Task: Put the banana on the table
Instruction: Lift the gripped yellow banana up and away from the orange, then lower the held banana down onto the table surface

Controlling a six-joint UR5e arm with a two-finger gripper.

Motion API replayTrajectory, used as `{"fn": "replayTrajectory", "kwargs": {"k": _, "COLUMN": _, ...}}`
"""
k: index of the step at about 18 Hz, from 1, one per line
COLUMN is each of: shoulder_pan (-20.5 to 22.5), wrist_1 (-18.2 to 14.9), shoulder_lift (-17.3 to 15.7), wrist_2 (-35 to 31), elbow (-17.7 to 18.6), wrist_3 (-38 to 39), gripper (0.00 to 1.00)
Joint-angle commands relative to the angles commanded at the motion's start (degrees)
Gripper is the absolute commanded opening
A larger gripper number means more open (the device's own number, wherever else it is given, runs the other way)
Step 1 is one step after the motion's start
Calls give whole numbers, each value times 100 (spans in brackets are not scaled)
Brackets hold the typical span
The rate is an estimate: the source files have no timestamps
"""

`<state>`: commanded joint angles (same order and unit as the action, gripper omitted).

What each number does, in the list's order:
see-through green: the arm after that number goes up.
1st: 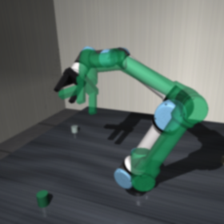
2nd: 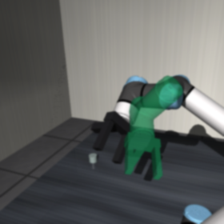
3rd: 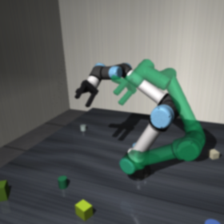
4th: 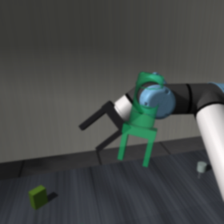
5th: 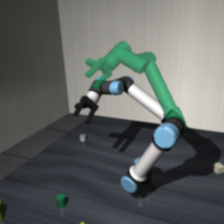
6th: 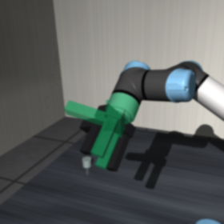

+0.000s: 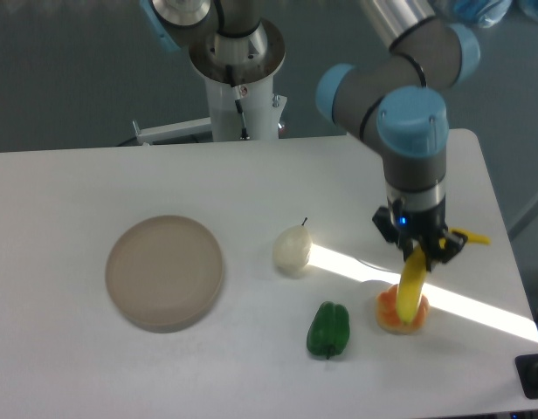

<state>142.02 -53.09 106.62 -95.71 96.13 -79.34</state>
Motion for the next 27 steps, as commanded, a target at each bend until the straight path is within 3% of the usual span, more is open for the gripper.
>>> {"fn": "replayTrajectory", "kwargs": {"k": 4, "shoulder_pan": 413, "wrist_1": 0, "shoulder_lift": -527, "wrist_2": 18, "elbow": 686, "wrist_3": -1055, "gripper": 26}}
{"fn": "replayTrajectory", "kwargs": {"k": 11, "shoulder_pan": 1222, "wrist_1": 35, "shoulder_lift": -827, "wrist_2": 676, "elbow": 1715, "wrist_3": -2664, "gripper": 26}}
{"fn": "replayTrajectory", "kwargs": {"k": 14, "shoulder_pan": 1354, "wrist_1": 88, "shoulder_lift": -880, "wrist_2": 879, "elbow": 2093, "wrist_3": -2640, "gripper": 26}}
{"fn": "replayTrajectory", "kwargs": {"k": 16, "shoulder_pan": 1389, "wrist_1": 88, "shoulder_lift": -906, "wrist_2": 931, "elbow": 2243, "wrist_3": -2186, "gripper": 26}}
{"fn": "replayTrajectory", "kwargs": {"k": 21, "shoulder_pan": 1319, "wrist_1": 97, "shoulder_lift": -906, "wrist_2": 1151, "elbow": 2418, "wrist_3": -1086, "gripper": 26}}
{"fn": "replayTrajectory", "kwargs": {"k": 27, "shoulder_pan": 1311, "wrist_1": 351, "shoulder_lift": -670, "wrist_2": 1125, "elbow": 2411, "wrist_3": -1066, "gripper": 26}}
